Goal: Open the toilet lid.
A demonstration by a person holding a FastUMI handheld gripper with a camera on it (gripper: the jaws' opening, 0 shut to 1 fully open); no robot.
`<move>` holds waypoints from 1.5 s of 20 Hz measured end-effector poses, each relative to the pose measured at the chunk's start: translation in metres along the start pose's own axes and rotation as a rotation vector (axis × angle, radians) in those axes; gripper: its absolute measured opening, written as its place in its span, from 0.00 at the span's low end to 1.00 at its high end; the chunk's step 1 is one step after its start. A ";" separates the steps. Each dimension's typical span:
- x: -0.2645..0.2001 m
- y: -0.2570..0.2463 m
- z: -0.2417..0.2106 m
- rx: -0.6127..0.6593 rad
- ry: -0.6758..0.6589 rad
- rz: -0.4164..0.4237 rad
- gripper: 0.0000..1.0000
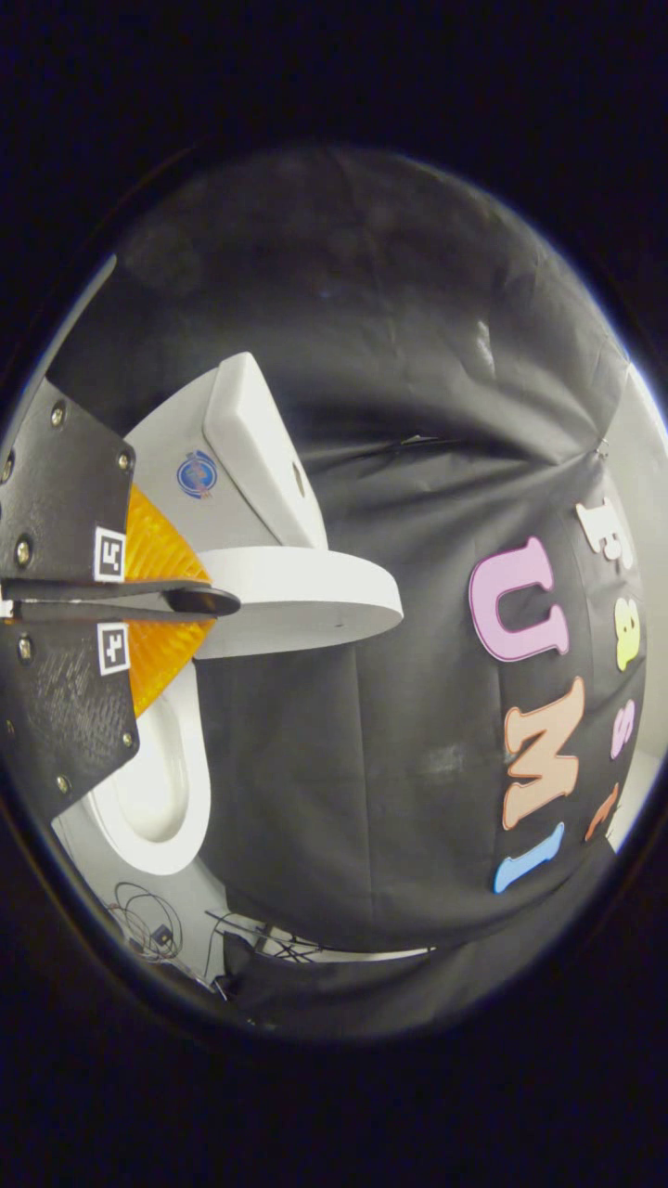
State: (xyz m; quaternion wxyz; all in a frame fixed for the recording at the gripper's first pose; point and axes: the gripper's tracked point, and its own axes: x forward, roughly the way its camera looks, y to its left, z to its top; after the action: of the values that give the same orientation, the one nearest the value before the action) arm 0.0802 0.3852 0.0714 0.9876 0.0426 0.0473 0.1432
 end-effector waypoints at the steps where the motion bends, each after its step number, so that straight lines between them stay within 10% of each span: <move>1: 0.000 0.003 0.000 0.005 0.000 0.006 0.02; 30: 0.007 0.046 -0.003 0.048 0.017 0.122 0.07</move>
State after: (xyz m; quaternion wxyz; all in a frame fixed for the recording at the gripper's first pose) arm 0.0741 0.4310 0.0720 0.9753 0.0680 0.0565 0.2024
